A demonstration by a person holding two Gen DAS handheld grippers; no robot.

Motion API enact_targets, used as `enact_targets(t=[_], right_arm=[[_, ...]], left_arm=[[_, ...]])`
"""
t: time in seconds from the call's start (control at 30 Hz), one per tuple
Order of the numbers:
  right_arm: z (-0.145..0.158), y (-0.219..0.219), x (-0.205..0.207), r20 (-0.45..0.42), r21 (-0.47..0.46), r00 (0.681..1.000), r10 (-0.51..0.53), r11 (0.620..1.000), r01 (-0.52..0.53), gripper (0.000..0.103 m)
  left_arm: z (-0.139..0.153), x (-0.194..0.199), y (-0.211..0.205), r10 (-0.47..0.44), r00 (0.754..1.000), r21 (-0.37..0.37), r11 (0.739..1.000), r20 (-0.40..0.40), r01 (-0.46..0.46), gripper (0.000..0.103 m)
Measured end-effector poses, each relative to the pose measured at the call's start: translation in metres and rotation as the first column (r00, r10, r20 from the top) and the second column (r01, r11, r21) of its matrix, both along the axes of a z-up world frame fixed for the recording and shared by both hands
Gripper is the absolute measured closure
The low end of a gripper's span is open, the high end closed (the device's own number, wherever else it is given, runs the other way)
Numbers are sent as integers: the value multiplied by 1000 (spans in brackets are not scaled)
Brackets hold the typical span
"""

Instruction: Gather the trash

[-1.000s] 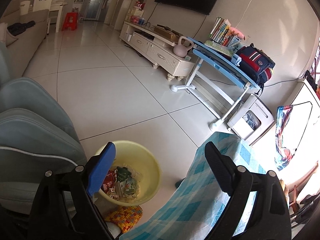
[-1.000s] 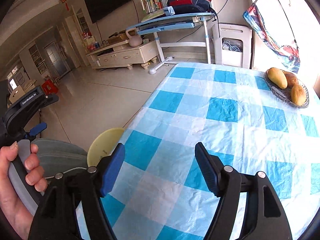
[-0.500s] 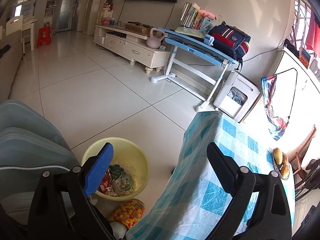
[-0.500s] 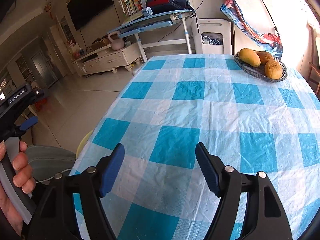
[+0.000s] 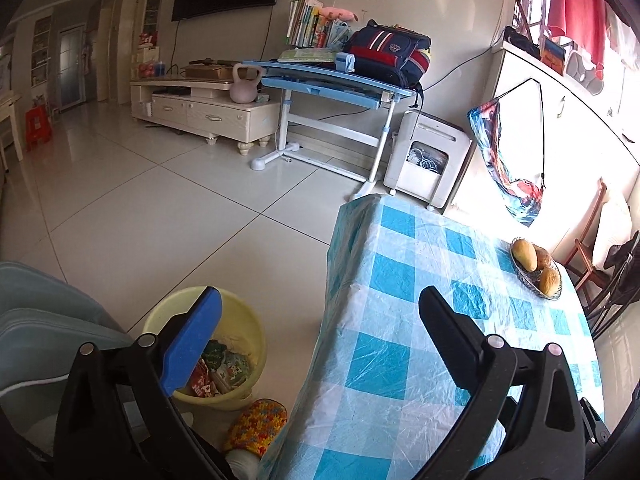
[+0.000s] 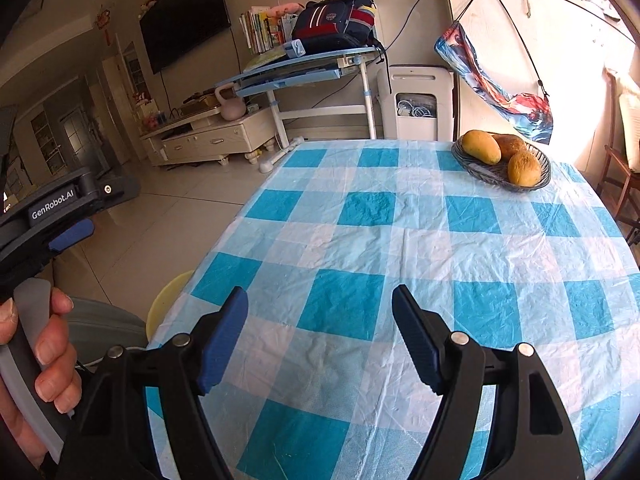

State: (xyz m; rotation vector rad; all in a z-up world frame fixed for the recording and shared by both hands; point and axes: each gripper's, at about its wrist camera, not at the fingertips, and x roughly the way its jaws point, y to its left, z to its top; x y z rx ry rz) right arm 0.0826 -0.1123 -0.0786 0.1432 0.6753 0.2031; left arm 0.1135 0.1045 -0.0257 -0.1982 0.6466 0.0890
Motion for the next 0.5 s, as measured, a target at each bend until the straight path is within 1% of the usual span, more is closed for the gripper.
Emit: enact_targets(t=[0.17,0.3,0.4,0.5], right_arm=[[20,-10,-19,76,-32,996,-39,999,42,28],[30,-17,-38,114,-56,991,-63,996,70,26],[35,-23,-50,133,-73,988,-80,993,90,26],[38,-28,-62,143,-79,985,-94,991,106,25]], left_arm=[[6,-7,-15,-40,999,38,999,19,40,7],[7,-15,-24,-67,997,67,996,33,65,7],[12,-25,-35,-113,992,109,988,48,107,7],[19,-41,-47,-170,983,158,975,74,157,7]])
